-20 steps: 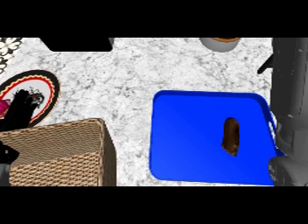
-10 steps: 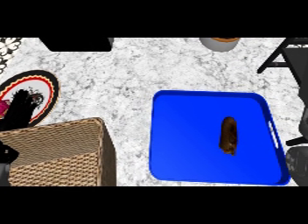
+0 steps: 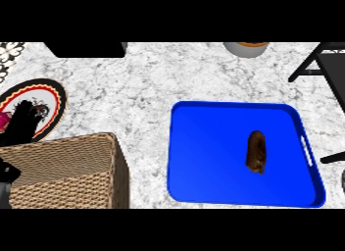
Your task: Pick the croissant from the tray and place it in the tiered shelf
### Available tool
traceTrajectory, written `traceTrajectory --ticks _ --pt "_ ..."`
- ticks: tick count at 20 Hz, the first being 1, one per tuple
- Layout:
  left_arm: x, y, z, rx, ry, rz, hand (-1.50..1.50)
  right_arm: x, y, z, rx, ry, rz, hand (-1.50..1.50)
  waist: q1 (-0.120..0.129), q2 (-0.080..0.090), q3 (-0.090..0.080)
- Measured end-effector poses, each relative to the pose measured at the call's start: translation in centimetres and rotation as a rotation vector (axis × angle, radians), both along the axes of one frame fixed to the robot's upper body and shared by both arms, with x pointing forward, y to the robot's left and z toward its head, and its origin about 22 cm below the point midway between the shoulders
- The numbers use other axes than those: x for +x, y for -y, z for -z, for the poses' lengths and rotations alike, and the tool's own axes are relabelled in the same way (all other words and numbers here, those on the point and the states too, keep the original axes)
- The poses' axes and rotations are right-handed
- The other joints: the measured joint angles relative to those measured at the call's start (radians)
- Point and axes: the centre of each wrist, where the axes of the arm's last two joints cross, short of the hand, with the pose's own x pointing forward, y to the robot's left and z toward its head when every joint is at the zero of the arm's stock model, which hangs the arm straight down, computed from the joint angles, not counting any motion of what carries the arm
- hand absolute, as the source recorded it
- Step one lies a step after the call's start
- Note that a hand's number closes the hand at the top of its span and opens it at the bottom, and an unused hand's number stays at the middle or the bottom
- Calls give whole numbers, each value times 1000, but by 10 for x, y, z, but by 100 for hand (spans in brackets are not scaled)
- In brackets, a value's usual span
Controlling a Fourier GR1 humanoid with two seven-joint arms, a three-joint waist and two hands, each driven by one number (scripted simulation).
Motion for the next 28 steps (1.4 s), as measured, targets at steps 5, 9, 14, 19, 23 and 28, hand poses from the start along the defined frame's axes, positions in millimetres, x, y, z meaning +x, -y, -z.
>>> traceTrajectory --ticks 5,9,14,19,23,28 --pt "0 0 0 3 -1 0 0 -4 27 8 41 18 28 150 1 1 0" --pt "2 1 -1 -30 4 -1 0 -8 49 21 79 27 51 150 1 0 0" --pt "4 0 -2 -31 18 -2 0 -18 71 37 99 73 123 -150 -1 0 2" --pt "4 -1 -5 -35 15 4 0 -26 95 54 116 30 146 -150 -2 -1 0" --pt "6 -2 -4 -36 12 -1 0 -30 103 57 117 62 132 -150 -1 -4 -2" --pt "8 -2 -7 -33 15 5 0 -37 104 55 121 174 106 -150 1 -3 -2"
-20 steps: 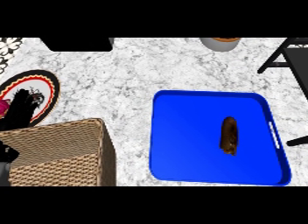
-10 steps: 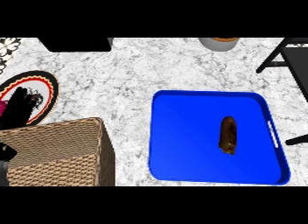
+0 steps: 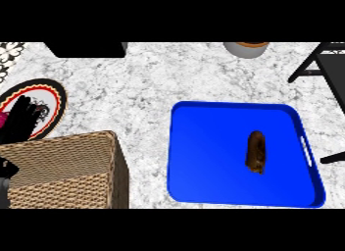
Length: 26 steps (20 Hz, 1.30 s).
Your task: Pick the croissant from the tray and place it in the tiered shelf
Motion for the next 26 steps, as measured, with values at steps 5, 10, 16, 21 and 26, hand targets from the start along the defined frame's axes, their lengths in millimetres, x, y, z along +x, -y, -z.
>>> traceTrajectory --ticks 5,10,16,21,26 --pt "-2 -1 1 -9 -2 -11 0 -9 -5 -7 24 163 -26 -150 0 -2 3" --pt "-2 -2 0 -2 -7 -11 0 -27 -19 -28 3 332 -59 -150 -7 -5 3" --pt "-3 -4 1 2 -17 -20 0 -60 -53 -56 -88 489 -80 -150 -16 -10 2" --pt "-9 -9 3 6 -30 -41 0 -105 -84 -78 -157 541 -33 -150 -27 -18 -1" --pt "-12 -14 3 6 -52 -50 0 -151 -115 -84 -167 551 -3 -150 -50 -29 -3"
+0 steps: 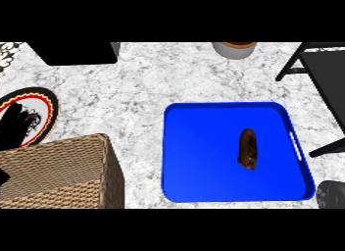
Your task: Pick the croissant from the tray and place it in the tiered shelf
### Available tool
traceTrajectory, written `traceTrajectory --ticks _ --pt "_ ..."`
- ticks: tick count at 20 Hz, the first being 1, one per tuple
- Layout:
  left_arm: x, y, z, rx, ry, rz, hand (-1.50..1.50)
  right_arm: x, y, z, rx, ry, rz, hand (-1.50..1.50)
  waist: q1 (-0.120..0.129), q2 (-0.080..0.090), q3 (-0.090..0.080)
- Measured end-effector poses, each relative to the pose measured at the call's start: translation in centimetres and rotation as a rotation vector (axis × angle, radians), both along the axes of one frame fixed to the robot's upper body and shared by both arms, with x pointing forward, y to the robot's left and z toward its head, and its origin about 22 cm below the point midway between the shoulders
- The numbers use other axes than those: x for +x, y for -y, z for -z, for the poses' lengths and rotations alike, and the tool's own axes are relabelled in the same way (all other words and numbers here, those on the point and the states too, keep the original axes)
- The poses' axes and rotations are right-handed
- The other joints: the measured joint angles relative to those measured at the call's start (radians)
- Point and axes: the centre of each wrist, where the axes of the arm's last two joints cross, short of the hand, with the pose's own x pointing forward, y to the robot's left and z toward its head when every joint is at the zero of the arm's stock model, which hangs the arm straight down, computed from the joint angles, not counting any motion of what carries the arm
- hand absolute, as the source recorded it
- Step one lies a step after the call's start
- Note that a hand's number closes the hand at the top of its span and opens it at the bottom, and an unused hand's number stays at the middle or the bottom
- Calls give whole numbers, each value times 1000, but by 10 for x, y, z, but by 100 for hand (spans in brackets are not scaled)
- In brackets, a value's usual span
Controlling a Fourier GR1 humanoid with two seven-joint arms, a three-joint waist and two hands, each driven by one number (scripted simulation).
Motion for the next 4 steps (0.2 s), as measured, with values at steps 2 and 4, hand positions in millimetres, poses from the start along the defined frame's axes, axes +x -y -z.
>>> traceTrajectory --ticks 2,4 --pt "-1 -1 0 -6 -4 -5 0 -17 -11 -1 0 -2 -2 -150 -7 -5 -1" --pt "-2 -3 -1 -22 -13 -14 0 -35 -22 0 -6 0 -7 -150 -14 -8 -2"
